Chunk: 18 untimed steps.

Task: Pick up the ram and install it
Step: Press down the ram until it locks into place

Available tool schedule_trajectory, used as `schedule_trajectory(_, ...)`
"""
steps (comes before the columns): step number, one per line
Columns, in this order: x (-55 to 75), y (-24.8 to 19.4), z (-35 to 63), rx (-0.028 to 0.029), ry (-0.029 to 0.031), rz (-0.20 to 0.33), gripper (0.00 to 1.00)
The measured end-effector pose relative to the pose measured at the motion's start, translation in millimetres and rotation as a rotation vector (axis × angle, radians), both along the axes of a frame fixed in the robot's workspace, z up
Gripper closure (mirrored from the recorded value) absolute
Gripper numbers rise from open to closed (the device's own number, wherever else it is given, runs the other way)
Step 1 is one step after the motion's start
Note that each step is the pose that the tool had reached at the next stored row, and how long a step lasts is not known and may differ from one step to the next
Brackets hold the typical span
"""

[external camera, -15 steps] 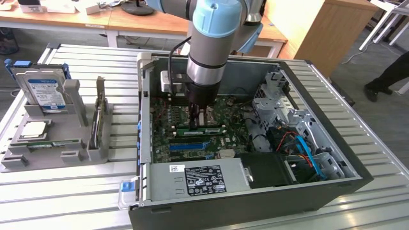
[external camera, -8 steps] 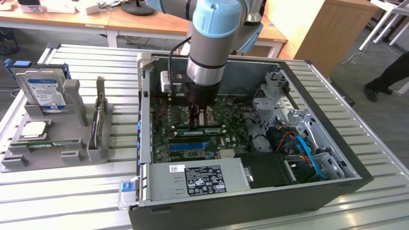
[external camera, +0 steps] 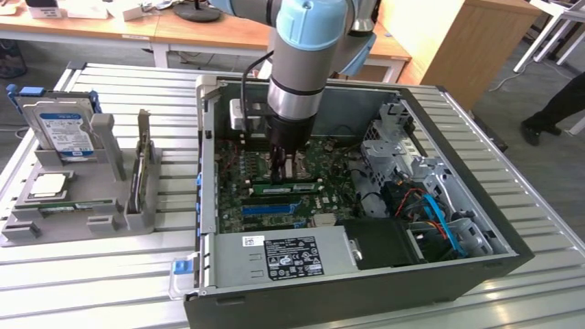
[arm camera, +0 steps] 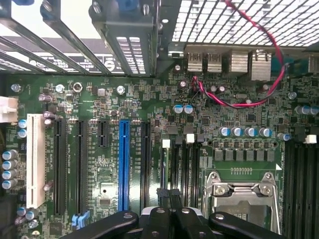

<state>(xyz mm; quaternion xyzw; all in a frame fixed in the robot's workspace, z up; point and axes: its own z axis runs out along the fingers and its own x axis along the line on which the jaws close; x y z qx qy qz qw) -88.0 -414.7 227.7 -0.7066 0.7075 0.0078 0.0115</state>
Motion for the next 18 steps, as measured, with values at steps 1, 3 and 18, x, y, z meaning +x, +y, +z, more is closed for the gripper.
schedule_trajectory(1, 0.0, 0.0, 1.7, -0.0002, 0.0000, 0.000, 0.89)
schedule_trajectory(3, 0.0, 0.0, 4.9, -0.0003, 0.0001, 0.000, 0.89)
schedule_trajectory(18, 0.0, 0.0, 26.7, -0.0001, 0.0000, 0.000, 0.89)
